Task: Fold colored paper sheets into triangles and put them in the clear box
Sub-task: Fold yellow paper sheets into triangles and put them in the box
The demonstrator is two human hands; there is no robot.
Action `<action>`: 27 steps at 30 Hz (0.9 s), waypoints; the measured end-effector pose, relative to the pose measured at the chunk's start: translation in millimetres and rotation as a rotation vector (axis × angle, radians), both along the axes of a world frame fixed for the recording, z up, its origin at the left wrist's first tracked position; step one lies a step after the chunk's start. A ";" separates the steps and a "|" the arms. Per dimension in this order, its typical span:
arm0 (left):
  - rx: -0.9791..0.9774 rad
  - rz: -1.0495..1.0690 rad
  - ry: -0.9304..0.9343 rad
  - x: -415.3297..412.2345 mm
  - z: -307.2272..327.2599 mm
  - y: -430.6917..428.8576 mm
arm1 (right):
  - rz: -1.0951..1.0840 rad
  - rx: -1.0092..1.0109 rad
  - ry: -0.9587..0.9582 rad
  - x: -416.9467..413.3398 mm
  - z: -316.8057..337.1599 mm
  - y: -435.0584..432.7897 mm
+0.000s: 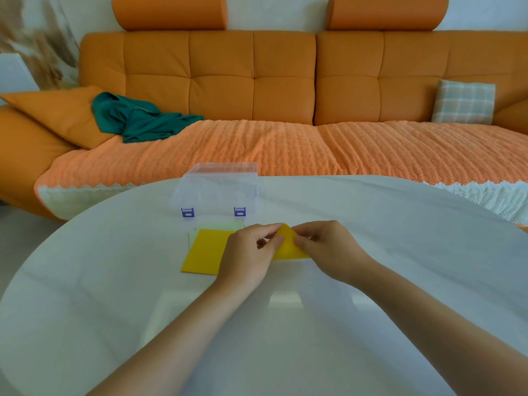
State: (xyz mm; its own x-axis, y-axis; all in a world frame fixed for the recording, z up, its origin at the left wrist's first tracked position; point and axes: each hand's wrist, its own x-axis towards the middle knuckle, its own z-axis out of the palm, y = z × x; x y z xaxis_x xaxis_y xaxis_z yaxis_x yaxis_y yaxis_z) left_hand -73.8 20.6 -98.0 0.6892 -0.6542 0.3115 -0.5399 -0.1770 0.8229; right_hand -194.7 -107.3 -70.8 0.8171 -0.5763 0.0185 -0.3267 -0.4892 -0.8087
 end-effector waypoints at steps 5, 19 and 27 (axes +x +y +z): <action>0.017 0.015 -0.020 -2.8 -4.6 -3.1 | -0.010 -0.121 0.004 2.8 -4.9 8.4; -0.043 0.025 -0.009 -11.0 -6.7 -6.0 | -0.030 -0.203 0.043 3.3 -6.1 12.7; 0.056 0.063 0.001 -13.9 -8.1 -8.7 | -0.173 -0.023 0.056 7.4 -6.0 6.0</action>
